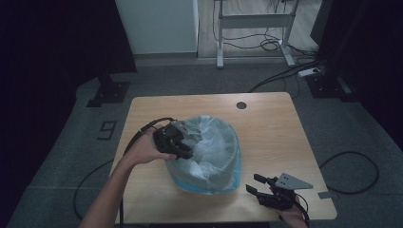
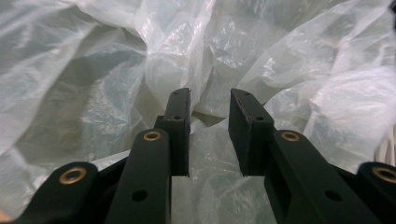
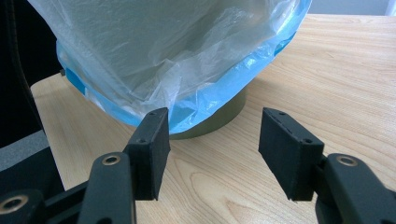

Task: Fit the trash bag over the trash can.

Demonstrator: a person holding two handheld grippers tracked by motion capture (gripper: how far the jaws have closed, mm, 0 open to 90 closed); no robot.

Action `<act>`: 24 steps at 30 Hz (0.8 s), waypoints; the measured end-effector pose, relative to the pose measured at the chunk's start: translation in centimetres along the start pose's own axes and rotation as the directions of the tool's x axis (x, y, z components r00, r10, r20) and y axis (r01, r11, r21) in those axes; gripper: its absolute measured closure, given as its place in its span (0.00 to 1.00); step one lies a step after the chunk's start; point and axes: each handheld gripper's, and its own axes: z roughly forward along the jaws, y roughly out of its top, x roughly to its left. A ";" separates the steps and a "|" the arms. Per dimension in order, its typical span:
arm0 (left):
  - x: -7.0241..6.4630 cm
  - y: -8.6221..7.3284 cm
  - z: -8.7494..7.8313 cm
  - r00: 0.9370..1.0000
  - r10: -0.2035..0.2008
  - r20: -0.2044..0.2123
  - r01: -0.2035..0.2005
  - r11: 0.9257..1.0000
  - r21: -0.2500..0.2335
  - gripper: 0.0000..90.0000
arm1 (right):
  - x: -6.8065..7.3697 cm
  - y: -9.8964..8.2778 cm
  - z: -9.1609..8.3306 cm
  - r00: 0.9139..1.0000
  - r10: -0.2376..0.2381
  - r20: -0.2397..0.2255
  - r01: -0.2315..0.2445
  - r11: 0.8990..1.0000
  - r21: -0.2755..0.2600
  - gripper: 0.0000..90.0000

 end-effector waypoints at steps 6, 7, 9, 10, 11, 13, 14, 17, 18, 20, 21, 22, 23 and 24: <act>0.2 0.8 1.7 1.000 -0.010 0.025 0.009 0.997 0.076 0.77 | -0.2 0.0 -0.2 1.000 0.004 0.004 -0.004 1.000 -0.001 0.47; 0.2 0.9 2.0 1.000 -0.011 0.029 0.008 0.996 0.088 0.77 | -0.3 0.0 -0.3 1.000 0.007 0.006 -0.007 1.000 -0.002 0.47; 0.1 1.1 2.4 0.999 -0.012 0.035 0.008 0.995 0.101 0.76 | -0.3 0.0 -0.3 1.000 0.005 0.007 -0.005 1.000 -0.002 0.47; 0.1 1.2 2.5 0.999 -0.010 0.035 0.006 0.994 0.105 0.75 | -0.3 0.0 -0.4 1.000 0.004 0.007 -0.004 1.000 -0.003 0.47; 0.0 1.2 2.4 0.999 -0.007 0.032 0.004 0.995 0.099 0.74 | -0.3 0.0 -0.4 1.000 0.003 0.007 -0.003 1.000 -0.006 0.47; -0.1 1.1 2.2 1.000 -0.003 0.024 0.001 0.997 0.081 0.70 | -0.3 0.0 -0.4 1.000 0.004 0.008 -0.004 1.000 -0.007 0.47; -0.1 1.0 1.9 1.000 0.000 0.004 0.000 0.999 0.053 0.67 | -0.3 0.0 -0.5 1.000 0.005 0.009 -0.005 1.000 -0.007 0.47; -0.2 0.4 0.8 0.999 -0.013 -0.047 0.011 0.999 -0.046 0.54 | -0.3 0.0 -0.5 1.000 0.006 0.009 -0.006 1.000 -0.008 0.47; -0.3 0.2 0.4 0.998 -0.022 -0.061 0.017 0.997 -0.081 0.51 | -0.3 0.0 -0.4 1.000 0.006 0.009 -0.005 1.000 -0.008 0.47; -0.4 -0.4 -0.4 0.995 -0.040 -0.096 0.026 0.989 -0.143 0.45 | -0.3 0.1 -0.4 1.000 0.005 0.009 -0.005 1.000 -0.008 0.46; -0.5 -0.8 -0.8 0.992 -0.051 -0.113 0.031 0.985 -0.172 0.43 | -0.3 0.0 -0.4 1.000 0.004 0.010 -0.004 1.000 -0.007 0.46; -0.5 -1.2 -1.2 0.990 -0.061 -0.127 0.035 0.979 -0.199 0.41 | -0.3 0.0 -0.4 1.000 0.004 0.011 -0.004 1.000 -0.007 0.46; -0.7 -1.6 -1.6 0.987 -0.076 -0.139 0.042 0.972 -0.231 0.40 | -0.3 0.0 -0.4 1.000 0.005 0.012 -0.004 1.000 -0.006 0.46; -0.8 -2.1 -1.9 0.984 -0.088 -0.153 0.046 0.964 -0.263 0.40 | -0.3 0.0 -0.4 1.000 0.004 0.013 -0.004 1.000 -0.007 0.46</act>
